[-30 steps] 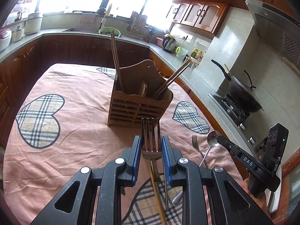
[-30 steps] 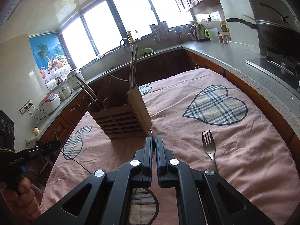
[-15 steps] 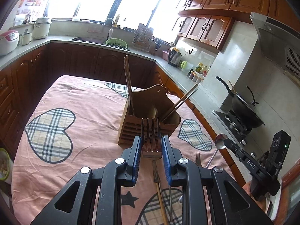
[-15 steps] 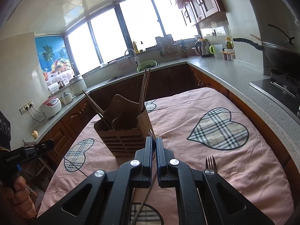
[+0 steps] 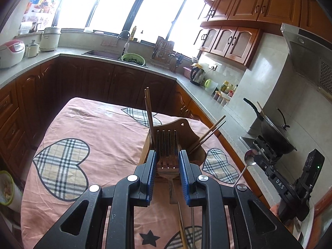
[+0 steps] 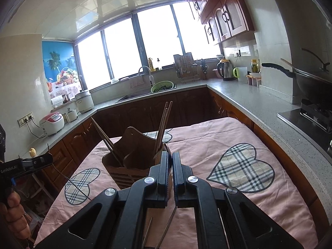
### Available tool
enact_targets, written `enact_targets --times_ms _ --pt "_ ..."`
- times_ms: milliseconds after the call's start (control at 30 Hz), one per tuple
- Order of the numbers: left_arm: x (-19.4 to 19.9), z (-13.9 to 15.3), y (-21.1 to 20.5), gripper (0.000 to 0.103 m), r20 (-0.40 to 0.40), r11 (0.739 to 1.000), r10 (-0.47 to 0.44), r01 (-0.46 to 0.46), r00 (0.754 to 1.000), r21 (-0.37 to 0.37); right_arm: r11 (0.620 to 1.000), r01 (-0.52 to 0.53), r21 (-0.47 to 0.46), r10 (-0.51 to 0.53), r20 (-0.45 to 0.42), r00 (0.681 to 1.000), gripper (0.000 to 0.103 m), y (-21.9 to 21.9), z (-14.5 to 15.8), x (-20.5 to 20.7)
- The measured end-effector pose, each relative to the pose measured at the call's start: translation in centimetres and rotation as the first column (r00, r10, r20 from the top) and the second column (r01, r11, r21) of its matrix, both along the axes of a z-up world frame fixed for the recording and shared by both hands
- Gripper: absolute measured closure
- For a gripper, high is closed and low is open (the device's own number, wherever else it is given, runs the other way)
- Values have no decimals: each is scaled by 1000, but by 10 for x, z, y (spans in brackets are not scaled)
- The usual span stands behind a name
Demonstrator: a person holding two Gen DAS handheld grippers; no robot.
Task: Organize utensils
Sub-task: 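Carry the fork and spoon up and insert them into the wooden holder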
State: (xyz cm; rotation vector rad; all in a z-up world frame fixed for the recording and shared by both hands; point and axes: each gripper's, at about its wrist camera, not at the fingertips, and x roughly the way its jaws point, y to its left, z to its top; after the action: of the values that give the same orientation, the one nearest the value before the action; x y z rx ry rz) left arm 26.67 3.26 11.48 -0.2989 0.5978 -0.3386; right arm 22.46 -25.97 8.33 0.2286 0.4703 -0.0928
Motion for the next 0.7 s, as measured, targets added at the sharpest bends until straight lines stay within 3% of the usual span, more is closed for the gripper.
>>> enact_targets --times_ms 367,700 --pt "35 15 4 83 66 999 31 -31 997 6 998 58 -12 -57 106 993 100 -8 22 34" --pt "72 17 -2 83 101 999 41 -44 994 27 990 91 -104 -71 183 980 100 4 25 69"
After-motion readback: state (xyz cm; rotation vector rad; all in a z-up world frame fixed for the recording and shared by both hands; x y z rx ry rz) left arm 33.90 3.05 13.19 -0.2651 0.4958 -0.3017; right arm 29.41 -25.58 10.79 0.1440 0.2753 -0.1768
